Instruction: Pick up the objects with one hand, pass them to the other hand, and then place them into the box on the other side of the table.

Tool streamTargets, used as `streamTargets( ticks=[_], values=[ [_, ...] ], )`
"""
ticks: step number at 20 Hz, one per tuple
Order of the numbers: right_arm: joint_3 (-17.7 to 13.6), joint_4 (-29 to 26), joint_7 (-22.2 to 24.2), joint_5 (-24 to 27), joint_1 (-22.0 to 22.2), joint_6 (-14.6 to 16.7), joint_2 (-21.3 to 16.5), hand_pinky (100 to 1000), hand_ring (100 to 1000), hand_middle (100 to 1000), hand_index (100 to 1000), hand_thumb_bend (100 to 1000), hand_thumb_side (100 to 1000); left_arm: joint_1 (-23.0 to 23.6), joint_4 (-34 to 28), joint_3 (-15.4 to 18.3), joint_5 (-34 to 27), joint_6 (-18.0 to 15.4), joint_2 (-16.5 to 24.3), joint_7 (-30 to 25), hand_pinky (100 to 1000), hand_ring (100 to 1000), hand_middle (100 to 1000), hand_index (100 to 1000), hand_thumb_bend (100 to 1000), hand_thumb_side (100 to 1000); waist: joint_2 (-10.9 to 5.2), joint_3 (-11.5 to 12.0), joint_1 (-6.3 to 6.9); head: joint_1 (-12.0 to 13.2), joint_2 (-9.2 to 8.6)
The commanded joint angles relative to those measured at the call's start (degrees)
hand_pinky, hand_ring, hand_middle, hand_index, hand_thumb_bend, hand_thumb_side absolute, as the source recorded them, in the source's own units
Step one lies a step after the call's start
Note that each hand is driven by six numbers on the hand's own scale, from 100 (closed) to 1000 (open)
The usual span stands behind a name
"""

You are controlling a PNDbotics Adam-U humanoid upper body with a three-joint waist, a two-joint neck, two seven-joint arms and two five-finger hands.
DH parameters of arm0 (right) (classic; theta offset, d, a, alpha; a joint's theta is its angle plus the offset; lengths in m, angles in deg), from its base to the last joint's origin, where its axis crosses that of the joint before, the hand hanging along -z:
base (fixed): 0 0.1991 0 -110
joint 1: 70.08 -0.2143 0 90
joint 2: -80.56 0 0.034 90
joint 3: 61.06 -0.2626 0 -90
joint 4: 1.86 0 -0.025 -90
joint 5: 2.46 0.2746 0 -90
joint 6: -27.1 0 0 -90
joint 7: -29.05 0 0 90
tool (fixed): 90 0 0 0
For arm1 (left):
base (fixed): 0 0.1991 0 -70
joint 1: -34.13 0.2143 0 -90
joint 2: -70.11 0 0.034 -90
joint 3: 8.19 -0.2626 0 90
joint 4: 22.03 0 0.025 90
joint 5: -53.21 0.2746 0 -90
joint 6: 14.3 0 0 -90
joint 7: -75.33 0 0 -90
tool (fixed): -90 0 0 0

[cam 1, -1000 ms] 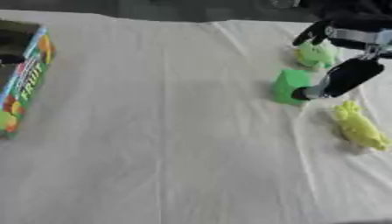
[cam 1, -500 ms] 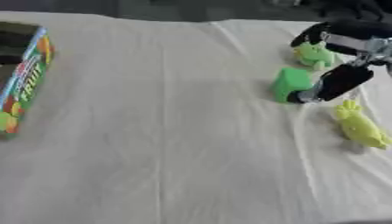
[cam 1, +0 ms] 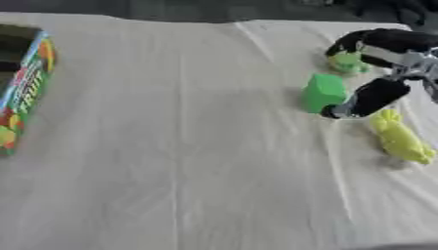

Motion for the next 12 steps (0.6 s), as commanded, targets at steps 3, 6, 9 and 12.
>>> streamTargets(
  ticks=[3, 6, 9, 12],
  values=[
    [-0.48, -0.58, 16.00, -1.51, 0.24, -16.35, -0.79, 971, 941, 944, 911, 554, 319, -0.88, -0.64, 0.51, -0.13, -0.06, 0.99, 0.05, 612, 738, 799, 763, 200, 813, -0.76, 0.09, 0.35, -0.46, -0.18],
    [-0.69, -0.58, 16.00, -1.98, 0.68, -16.35, -0.67, 970, 941, 946, 910, 548, 310, -0.92, -0.63, 0.48, -0.13, -0.05, 0.93, 0.01, 612, 737, 799, 763, 200, 813, -0.75, 0.15, 0.39, -0.53, -0.48],
    [-0.93, -0.58, 16.00, -2.19, 1.05, -16.35, -0.67, 970, 941, 950, 906, 501, 255, -0.90, -0.58, 0.41, -0.13, 0.00, 0.91, -0.03, 612, 737, 799, 763, 199, 814, -0.72, 0.16, 0.44, -0.50, -1.06],
    [-1.12, -0.58, 16.00, -2.73, 1.02, -16.35, -0.57, 969, 941, 947, 900, 469, 213, -0.86, -0.55, 0.38, -0.12, 0.02, 0.86, -0.08, 612, 737, 799, 763, 199, 815, -0.69, 0.21, 0.54, -0.63, -1.45]
  ],
)
